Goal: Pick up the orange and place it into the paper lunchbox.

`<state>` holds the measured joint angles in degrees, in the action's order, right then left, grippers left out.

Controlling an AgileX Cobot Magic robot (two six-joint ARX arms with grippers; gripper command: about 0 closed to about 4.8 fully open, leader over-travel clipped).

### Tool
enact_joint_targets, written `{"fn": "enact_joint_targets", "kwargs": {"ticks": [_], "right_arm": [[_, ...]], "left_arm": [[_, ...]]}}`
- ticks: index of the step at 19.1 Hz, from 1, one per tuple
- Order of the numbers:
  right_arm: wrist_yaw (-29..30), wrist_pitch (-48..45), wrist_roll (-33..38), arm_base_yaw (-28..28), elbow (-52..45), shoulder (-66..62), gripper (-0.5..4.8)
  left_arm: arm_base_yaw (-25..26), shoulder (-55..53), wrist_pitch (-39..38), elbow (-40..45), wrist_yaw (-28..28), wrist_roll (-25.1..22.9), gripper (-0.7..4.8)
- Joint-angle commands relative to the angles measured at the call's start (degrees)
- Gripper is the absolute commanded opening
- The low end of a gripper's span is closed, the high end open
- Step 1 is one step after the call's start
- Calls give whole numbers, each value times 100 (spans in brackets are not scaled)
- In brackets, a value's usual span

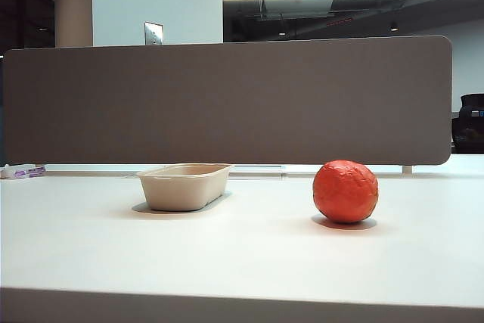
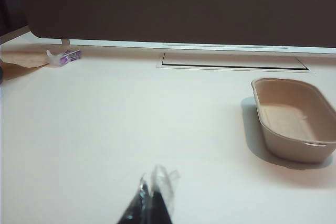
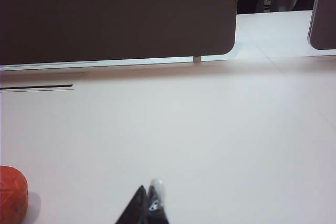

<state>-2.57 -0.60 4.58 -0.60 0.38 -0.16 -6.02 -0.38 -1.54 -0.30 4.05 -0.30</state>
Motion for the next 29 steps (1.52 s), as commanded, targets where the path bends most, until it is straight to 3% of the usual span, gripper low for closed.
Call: {"fn": "enact_joint_targets", "kwargs": {"ticks": [1, 7, 12, 15, 21, 22, 24, 25, 27, 29], "right_arm": [[11, -94, -9, 0, -35, 2, 0], [11, -105, -7, -2, -22, 2, 0], [13, -61, 168, -2, 393, -2, 0], [2, 125, 166, -2, 841, -42, -1], [33, 389, 164, -7, 2094, -658, -1], [319, 476, 142, -7, 2774, -1373, -1], [544, 470, 142, -7, 3209, -1939, -1], [881, 474, 140, -7, 3810, -2702, -1], [1126, 494, 140, -9, 4183, -3152, -1], [1620, 511, 140, -15, 4706, -3849, -1]], "left_arm": [[-2, 20, 35, 9, -17, 33, -5], [-2, 20, 46, 9, -15, 35, -5], [-2, 17, 125, -393, 149, 763, -5], [-2, -15, 83, -835, 225, 837, -5], [-4, -817, -931, -2490, 72, 846, -5], [-4, -1641, -892, -3241, -417, 658, -5], [-4, -2236, -894, -3742, -603, 619, -5], [-9, -3012, -1029, -4428, -1075, 621, -5], [-9, -3477, -1309, -4909, -1405, 616, -5], [-48, -4144, -2098, -5718, -1609, 627, -5]]}}
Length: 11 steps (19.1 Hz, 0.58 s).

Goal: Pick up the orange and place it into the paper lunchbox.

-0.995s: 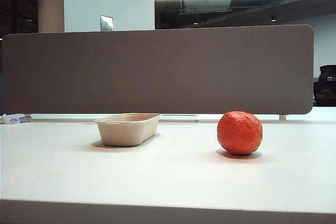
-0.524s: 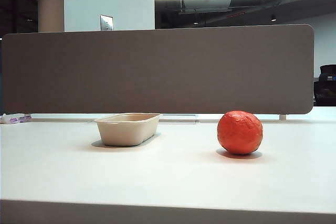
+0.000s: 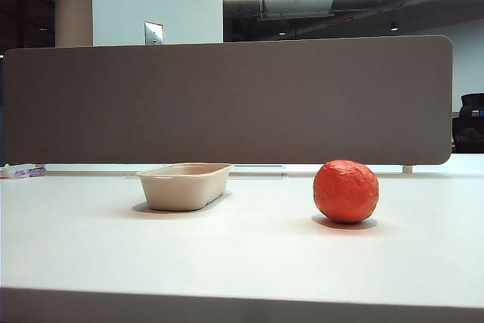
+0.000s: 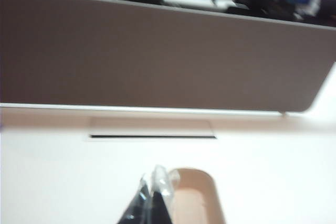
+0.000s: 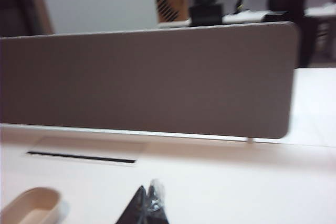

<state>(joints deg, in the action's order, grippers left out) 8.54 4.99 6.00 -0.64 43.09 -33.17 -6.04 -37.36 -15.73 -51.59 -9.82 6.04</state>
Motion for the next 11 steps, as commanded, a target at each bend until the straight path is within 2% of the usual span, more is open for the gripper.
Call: {"fn": "enact_joint_targets", "kwargs": {"ticks": [1, 6, 7, 11], "right_arm": [[778, -48, -2, -76, 688, -1054, -1], [826, -46, -4, -632, 901, -1740, -1], [833, -28, -4, -944, 914, -1967, -1], [809, 507, -55, -1823, 914, -2522, -1]], "left_arm": [[-245, -809, -1132, -1040, -179, -15, -5], [-798, -1029, -1143, -1172, -131, -24, -5], [-1145, -1073, -1204, -1169, -76, -15, -5], [-2055, -1134, -1311, -1169, 656, 37, -5]]}}
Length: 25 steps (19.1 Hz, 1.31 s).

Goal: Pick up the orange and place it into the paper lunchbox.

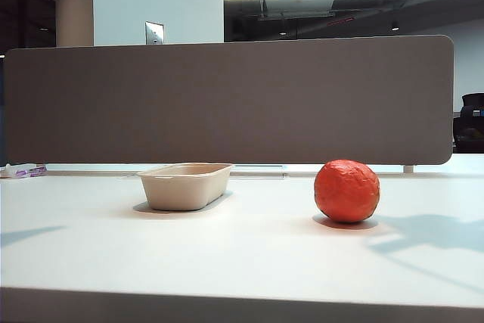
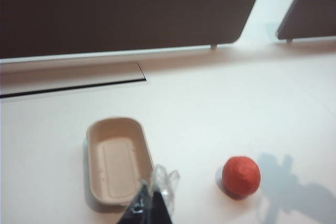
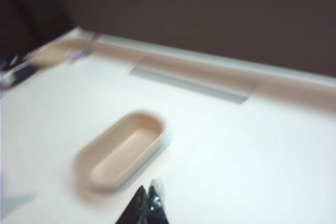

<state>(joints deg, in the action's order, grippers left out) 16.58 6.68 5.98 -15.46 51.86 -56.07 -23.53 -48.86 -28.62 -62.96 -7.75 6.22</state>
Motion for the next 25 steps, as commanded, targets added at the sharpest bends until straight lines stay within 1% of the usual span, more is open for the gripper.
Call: {"fn": "enact_joint_targets", "kwargs": {"ticks": [1, 2, 3, 4, 5, 6, 7, 9, 11, 16, 17, 22, 25], "right_arm": [[7, 710, -308, -577, 35, -540, 35], [-11, 841, -546, -645, 33, -699, 247], [-181, 881, -542, -691, 28, -885, 479], [-369, 892, -555, -693, 28, -1023, 479], [-337, -750, -922, -691, -94, -2621, 479], [-337, -866, -922, -691, -136, -2736, 479], [-382, -1342, -922, -691, -463, -3268, 479], [-431, -1373, -922, -691, -560, -3416, 479], [-658, -1447, -922, -691, -765, -3803, 479], [-826, -1443, -925, -691, -765, -3803, 479], [-885, -1445, -925, -691, -763, -3803, 288], [-898, -1491, -925, -691, -671, -3644, 282], [-715, -1512, -925, -695, -284, -3576, 282]], "left_arm": [[-841, 15, -7, -35, 509, 20, -5], [-1054, 17, -7, -35, 621, 17, -5], [-1255, 37, -7, -37, 807, -22, -5], [-1335, 37, -7, -48, 809, -20, -5], [-1467, 22, -4, -63, 813, -20, -5], [-1467, 22, -4, -63, 813, -20, -5], [-1467, 22, -7, -63, 798, -20, -5], [-1467, 20, -7, -63, 796, -20, -5], [-1467, 15, -11, -63, 798, -20, -5], [-1467, 15, -33, -63, 798, -20, -5], [-1467, 15, -74, -63, 800, -22, -5], [-1467, 15, -136, -63, 802, -22, -5], [-1467, 15, -520, -114, 1029, -24, -5]]}}
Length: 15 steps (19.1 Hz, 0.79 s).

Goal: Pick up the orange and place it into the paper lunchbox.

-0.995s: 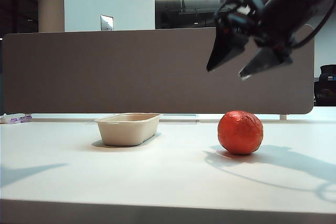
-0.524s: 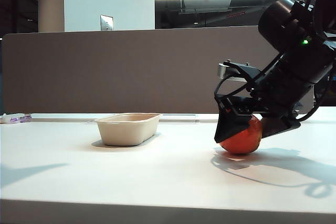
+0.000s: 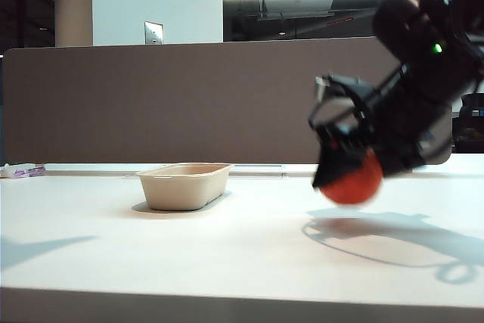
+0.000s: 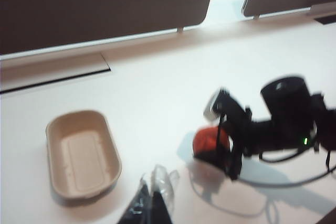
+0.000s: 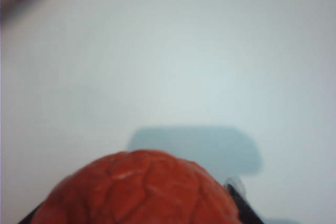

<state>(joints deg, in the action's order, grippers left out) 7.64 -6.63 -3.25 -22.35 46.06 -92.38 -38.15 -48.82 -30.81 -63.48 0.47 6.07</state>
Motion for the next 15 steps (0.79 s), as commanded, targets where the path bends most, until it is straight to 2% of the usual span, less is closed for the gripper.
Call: {"fn": "enact_joint_targets", "kwargs": {"ticks": [1, 2, 5, 6, 7, 8, 9, 10, 13, 15], "right_arm": [[271, -181, -2, -7, 422, 50, 282], [577, -249, -2, -44, 909, 28, 282], [669, -446, 0, -55, 1318, -37, 282], [789, -831, 24, -125, 2020, -452, 282], [802, -835, 28, -144, 2168, -557, 282], [901, -870, 42, -518, 3510, -1810, 282], [903, -879, 42, -579, 3646, -1969, 282], [907, -927, 39, -1014, 4332, -3038, 282], [885, -1016, 15, -1333, 4332, -3541, 282], [879, -1012, 15, -1351, 4332, -3606, 281]], "left_arm": [[-4, 13, -409, -63, 280, -9, -5], [-4, 11, -905, -155, 407, -7, -5], [-4, 11, -1182, -236, 522, -7, -5], [-4, 13, -1152, -264, 595, -7, -5], [-4, 11, -1137, -264, 595, -7, -5], [-4, 11, -1003, -267, 577, -4, -5], [-4, 11, -979, -267, 579, -4, -5], [-4, 11, -933, -267, 584, -2, -5], [-2, 11, -933, -267, 595, -2, -5], [-2, 11, -935, -267, 595, -2, -5]]}}
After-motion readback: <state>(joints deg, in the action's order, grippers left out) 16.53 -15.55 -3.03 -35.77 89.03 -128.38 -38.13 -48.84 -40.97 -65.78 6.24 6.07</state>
